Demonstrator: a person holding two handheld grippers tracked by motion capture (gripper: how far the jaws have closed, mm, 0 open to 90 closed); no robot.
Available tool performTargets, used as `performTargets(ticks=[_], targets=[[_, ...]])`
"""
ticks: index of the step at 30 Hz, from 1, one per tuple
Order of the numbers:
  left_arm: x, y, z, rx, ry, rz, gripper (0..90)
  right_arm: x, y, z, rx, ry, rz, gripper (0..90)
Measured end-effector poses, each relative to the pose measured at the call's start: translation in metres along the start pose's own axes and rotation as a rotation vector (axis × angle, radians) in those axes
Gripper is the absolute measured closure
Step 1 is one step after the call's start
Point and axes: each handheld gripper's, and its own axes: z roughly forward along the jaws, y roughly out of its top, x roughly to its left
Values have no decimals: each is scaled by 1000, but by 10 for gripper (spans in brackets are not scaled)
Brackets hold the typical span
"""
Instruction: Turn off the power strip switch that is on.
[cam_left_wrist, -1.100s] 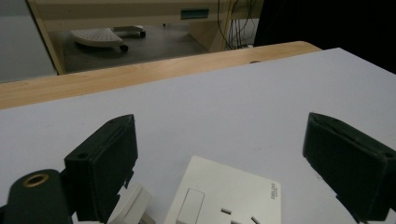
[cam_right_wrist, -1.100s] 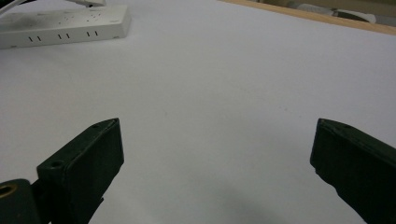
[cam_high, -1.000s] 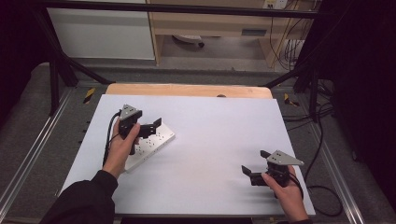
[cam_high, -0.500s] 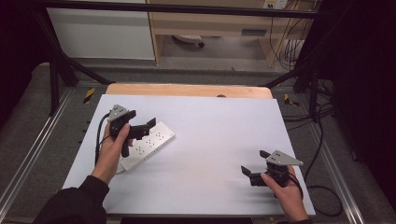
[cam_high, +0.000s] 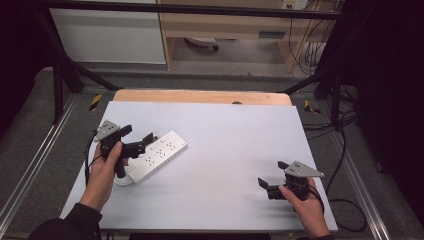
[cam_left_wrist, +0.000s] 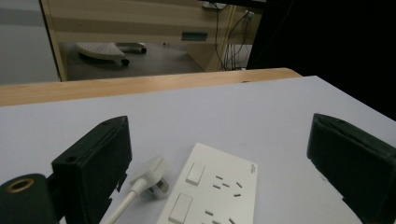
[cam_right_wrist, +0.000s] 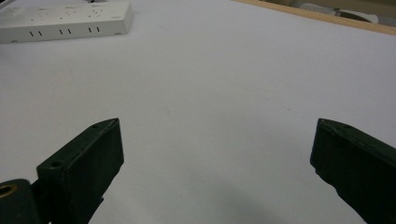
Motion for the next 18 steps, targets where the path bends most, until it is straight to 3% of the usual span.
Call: performTargets(ticks=[9,18], targets=[[0,-10,-24,-20,1,-12,64,0,0,0,5,-1,1,32],[-2,-27,-44,-9,7,-12,65,0,0,0,4,-3,3,32]])
